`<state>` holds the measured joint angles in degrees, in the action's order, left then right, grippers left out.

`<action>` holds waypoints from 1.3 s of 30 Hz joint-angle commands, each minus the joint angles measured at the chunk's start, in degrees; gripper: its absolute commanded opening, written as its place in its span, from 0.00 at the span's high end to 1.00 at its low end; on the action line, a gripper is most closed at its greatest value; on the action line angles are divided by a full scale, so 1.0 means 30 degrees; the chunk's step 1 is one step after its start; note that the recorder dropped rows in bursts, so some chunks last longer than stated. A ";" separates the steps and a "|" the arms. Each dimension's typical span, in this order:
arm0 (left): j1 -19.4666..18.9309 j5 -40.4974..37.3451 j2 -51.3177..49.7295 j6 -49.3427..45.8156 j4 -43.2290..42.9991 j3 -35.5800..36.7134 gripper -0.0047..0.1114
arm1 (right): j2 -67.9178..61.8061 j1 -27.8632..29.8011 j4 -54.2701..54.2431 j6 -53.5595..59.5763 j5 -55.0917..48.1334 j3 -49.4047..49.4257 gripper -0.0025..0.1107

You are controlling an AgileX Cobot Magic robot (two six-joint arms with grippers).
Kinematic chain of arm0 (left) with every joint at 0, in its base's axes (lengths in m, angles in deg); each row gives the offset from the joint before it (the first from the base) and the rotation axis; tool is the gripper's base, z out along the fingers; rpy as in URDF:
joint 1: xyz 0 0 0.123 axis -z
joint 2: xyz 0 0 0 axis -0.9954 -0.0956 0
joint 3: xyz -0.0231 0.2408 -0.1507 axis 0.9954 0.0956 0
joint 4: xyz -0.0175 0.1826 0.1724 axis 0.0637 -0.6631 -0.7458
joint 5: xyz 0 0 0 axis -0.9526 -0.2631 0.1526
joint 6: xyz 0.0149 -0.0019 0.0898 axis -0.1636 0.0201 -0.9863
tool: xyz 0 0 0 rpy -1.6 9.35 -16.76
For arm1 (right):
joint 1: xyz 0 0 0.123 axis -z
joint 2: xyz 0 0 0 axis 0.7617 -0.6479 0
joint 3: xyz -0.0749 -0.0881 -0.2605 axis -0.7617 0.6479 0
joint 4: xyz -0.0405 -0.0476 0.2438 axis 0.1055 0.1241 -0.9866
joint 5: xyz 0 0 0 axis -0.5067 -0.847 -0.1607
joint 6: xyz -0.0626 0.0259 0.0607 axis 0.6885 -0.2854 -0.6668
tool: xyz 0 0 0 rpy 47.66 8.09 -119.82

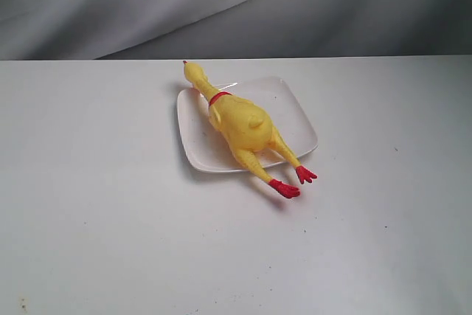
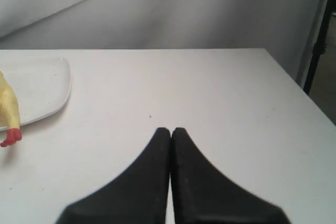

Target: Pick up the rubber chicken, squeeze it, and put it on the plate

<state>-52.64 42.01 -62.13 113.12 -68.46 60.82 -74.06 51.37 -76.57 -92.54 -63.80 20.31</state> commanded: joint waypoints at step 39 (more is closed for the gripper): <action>-0.2611 0.0870 0.1846 0.0192 0.0150 0.0074 0.96 | 0.0070 0.0144 -0.0656 0.0139 -0.0570 0.0071 0.98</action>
<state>-56.58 43.59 -59.20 113.12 -68.46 60.82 -74.06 51.37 -78.22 -92.43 -65.65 20.31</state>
